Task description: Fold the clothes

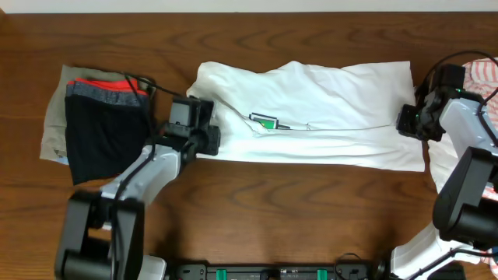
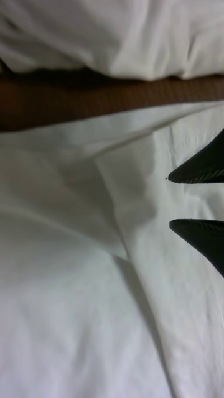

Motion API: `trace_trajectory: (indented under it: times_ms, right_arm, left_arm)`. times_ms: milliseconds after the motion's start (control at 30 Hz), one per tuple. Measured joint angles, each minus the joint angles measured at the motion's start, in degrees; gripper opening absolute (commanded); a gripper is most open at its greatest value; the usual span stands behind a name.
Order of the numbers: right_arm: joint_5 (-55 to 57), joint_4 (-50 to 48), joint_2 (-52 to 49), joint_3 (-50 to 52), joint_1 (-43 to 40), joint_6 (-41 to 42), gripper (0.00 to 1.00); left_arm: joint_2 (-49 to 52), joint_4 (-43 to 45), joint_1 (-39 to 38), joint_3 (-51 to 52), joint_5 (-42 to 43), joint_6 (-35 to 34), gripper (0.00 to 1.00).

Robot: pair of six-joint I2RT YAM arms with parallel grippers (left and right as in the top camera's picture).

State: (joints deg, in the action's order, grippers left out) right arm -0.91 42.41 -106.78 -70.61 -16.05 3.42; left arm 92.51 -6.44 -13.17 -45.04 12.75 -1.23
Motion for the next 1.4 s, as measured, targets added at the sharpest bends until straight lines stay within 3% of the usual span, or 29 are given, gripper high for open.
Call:
trace_trajectory:
  times_ms: [233, 400, 533, 700, 867, 1000, 1133, 1400]
  right_arm:
    - [-0.5, 2.1, -3.9, 1.7, 0.0, -0.2, 0.3]
    - [-0.5, 11.1, -4.1, 1.8, -0.1, 0.6, 0.24]
    - [-0.4, 15.7, -4.5, 2.0, -0.8, 3.4, 0.13]
    - [0.0, 19.7, -5.1, 2.4, -1.7, 6.4, 0.12]
    - [0.0, 19.2, -5.1, 2.4, -1.7, 7.2, 0.12]
    - [0.1, 17.5, -3.0, 2.8, -1.7, 7.8, 0.14]
    - [0.3, 16.0, 4.4, 2.9, -1.7, 8.5, 0.18]
    - [-1.9, 5.9, 15.9, 2.9, -1.6, 6.4, 0.21]
  left_arm:
    - [3.6, -7.6, 0.0, -1.4, 0.3, 0.2, 0.43]
    - [2.1, -19.3, 0.0, -2.3, 0.5, 0.2, 0.43]
    - [1.3, -27.8, 0.0, -2.4, 0.7, 0.2, 0.43]
    - [1.2, -32.9, 0.0, -2.4, 0.7, 0.2, 0.43]
    - [-0.5, -32.9, 0.0, -1.6, 0.6, 0.3, 0.47]
    - [-7.2, -30.8, 0.0, -1.2, 0.3, 0.8, 0.58]
    - [-17.0, -26.3, 0.0, -1.2, -1.1, 1.2, 0.65]
    - [-27.6, -22.8, 0.0, -1.3, -7.0, 0.6, 0.68]
